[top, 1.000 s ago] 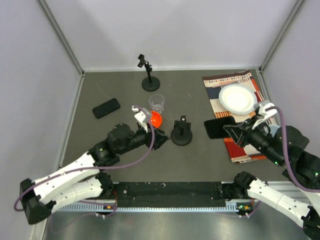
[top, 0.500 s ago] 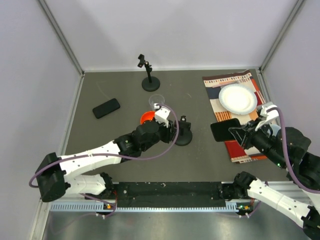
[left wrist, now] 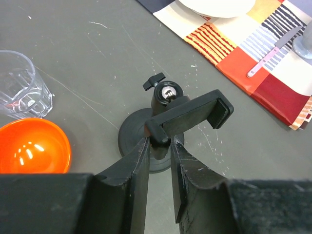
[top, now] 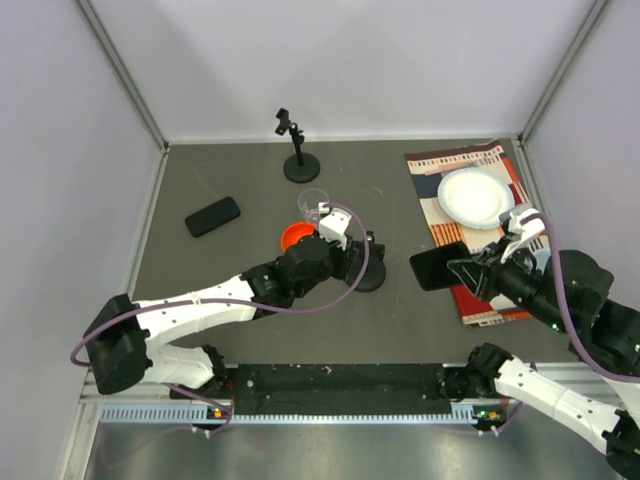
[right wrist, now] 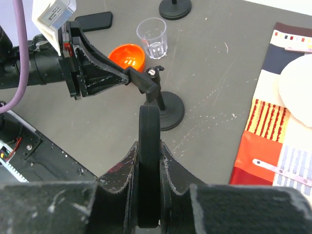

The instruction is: Place the phone on the phone stand

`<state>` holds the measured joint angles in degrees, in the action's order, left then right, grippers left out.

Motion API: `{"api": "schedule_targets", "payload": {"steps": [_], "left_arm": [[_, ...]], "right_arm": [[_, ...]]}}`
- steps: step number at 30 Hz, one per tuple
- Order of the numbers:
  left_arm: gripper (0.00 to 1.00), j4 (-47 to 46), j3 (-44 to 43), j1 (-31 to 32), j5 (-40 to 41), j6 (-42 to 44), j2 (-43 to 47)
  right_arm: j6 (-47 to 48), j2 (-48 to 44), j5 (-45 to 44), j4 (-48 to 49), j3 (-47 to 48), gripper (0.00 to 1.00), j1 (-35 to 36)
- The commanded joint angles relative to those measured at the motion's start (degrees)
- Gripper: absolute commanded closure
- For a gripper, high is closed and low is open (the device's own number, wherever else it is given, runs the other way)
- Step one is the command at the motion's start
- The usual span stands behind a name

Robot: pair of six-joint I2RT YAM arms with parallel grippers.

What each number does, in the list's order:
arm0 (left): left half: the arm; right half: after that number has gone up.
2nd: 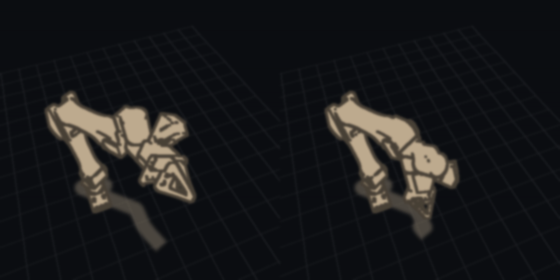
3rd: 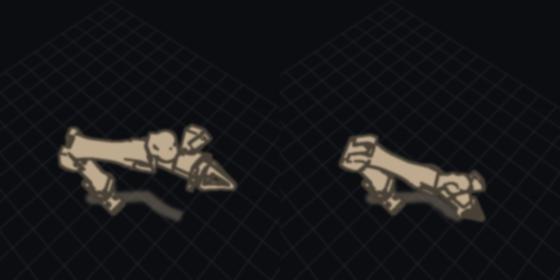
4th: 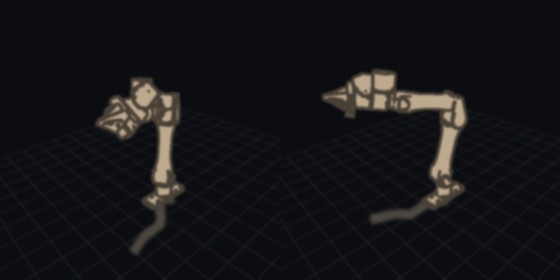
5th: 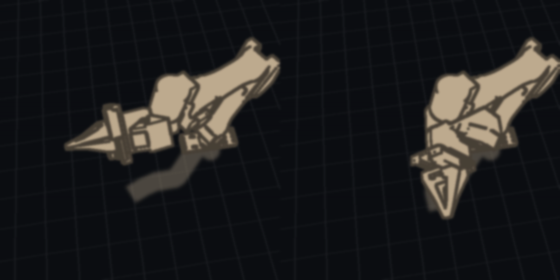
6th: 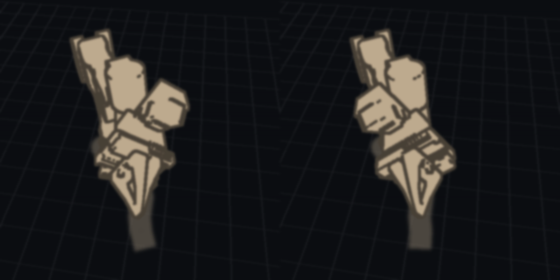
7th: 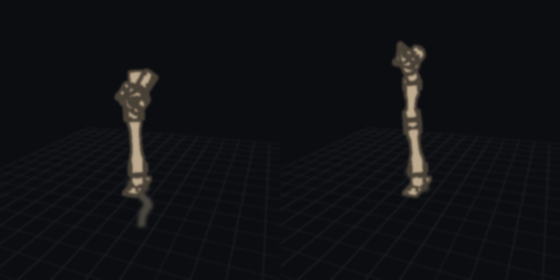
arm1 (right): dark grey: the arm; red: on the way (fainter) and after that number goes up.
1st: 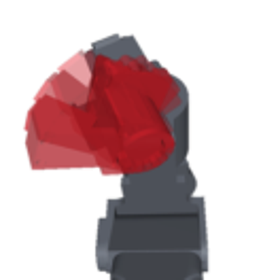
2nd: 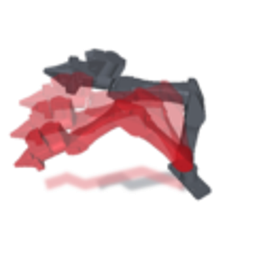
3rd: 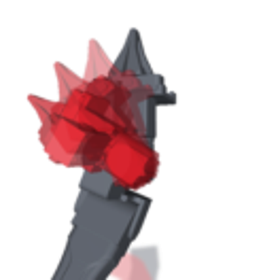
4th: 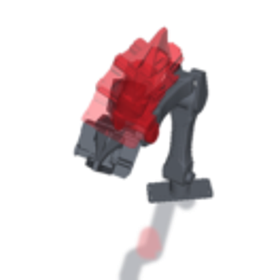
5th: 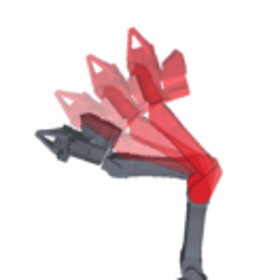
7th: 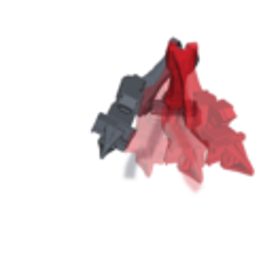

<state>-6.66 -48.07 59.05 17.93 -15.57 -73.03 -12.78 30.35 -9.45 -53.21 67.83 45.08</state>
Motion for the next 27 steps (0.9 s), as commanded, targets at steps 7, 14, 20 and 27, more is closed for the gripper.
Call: {"api": "schedule_targets", "payload": {"steps": [7,14,20,27], "left_arm": [[0.64,-3.8,-1.5,0.28,4.12,1.42,-0.97],[0.61,-4.6,-2.11,0.28,2.64,1.6,-2.37],[0.92,-5.21,-1.41,0.28,3.5,1.25,-2.9],[1.0,-7.14,0.87,0.28,-5.61,7.47,1.74]], "right_arm": [[0.47,1.56,3.83,5.66,0.37,1.0,-0.43],[0.56,1.99,4.53,6.19,-0.42,1.0,-0.34],[1.08,3.14,5.93,6.45,-1.03,1.0,-0.34],[7.4,5.95,14.36,7.5,-2.26,1.0,-0.43]]}}
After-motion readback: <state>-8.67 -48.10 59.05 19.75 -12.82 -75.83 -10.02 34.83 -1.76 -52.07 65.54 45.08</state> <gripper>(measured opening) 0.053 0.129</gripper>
